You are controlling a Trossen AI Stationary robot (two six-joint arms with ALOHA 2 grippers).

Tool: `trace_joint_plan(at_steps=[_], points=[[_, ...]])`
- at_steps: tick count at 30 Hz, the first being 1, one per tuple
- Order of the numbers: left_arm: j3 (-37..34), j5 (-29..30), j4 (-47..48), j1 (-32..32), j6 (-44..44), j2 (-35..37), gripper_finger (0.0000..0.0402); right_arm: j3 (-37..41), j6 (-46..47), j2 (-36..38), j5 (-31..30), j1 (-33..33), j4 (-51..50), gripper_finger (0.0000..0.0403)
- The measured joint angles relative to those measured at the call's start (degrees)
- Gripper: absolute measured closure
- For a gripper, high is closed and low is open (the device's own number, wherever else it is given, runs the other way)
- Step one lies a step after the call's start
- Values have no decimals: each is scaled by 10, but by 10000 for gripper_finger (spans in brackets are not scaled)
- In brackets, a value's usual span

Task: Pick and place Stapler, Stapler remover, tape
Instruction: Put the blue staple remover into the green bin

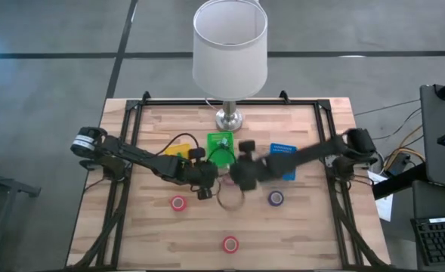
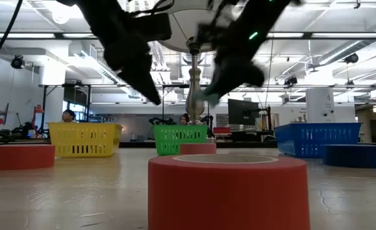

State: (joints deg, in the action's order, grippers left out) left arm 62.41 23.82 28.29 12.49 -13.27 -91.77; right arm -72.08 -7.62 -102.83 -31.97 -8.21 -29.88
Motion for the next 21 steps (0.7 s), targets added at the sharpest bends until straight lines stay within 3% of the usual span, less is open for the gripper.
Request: trace_joint_plan(at_steps=[4, 9, 21], points=[[0, -28, 61, 0, -43, 0, 259, 3, -67, -29, 100, 65, 79, 340], [0, -30, 102, 0, -80, 0, 259, 3, -109, -38, 111, 96, 116, 340], [-3, -30, 103, 1, -81, 0, 259, 8, -109, -38, 185, 136, 159, 273]])
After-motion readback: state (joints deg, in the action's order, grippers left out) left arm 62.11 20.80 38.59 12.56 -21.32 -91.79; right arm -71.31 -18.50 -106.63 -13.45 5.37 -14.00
